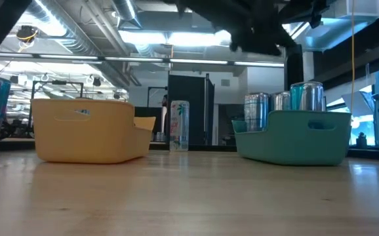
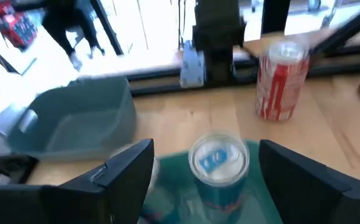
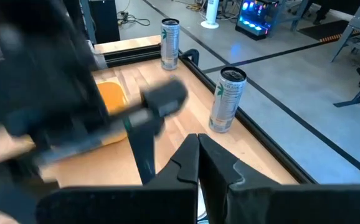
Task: Sort soda cans
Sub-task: Put the blue soda can into the green bin
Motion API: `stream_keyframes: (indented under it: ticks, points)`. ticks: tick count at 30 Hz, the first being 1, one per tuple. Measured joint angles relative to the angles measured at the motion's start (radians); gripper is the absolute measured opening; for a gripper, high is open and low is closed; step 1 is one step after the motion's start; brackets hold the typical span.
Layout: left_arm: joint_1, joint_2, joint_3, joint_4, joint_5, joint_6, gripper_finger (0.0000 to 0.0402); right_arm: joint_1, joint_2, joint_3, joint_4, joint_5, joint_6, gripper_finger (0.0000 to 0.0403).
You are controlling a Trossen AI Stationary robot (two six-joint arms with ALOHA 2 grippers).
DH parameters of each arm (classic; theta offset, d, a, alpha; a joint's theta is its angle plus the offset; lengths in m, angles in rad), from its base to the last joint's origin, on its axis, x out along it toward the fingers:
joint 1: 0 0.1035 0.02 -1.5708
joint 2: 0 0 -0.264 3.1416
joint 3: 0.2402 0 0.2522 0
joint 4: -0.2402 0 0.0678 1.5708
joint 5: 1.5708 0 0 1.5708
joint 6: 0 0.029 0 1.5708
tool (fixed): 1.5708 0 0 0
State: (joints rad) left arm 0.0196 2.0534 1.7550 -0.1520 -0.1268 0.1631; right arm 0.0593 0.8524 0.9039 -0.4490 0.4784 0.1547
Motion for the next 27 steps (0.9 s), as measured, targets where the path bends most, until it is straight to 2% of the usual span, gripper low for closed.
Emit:
stream_keyframes:
  ticks: [7, 16, 22, 27]
  points:
    - [0.0, -0.152, 0.0, -0.225, 0.0, 0.035, 0.0279, 0.0, 0.0, 0.0, -0.006, 0.0, 0.0, 0.0005]
    - [0.001, -0.388, 0.001, -0.668, -0.01, 0.03, 0.0279, 0.0, 0.0, 0.0, -0.021, 0.0, 0.0, 0.0005]
    - [0.001, -0.548, 0.001, -0.927, -0.105, -0.082, 0.0279, 0.0, 0.0, 0.0, -0.026, 0.0, 0.0, 0.0005]
    - [-0.002, -0.637, 0.001, -1.083, -0.113, -0.187, 0.0279, -0.001, 0.0, 0.0, -0.026, 0.0, 0.0, 0.0005]
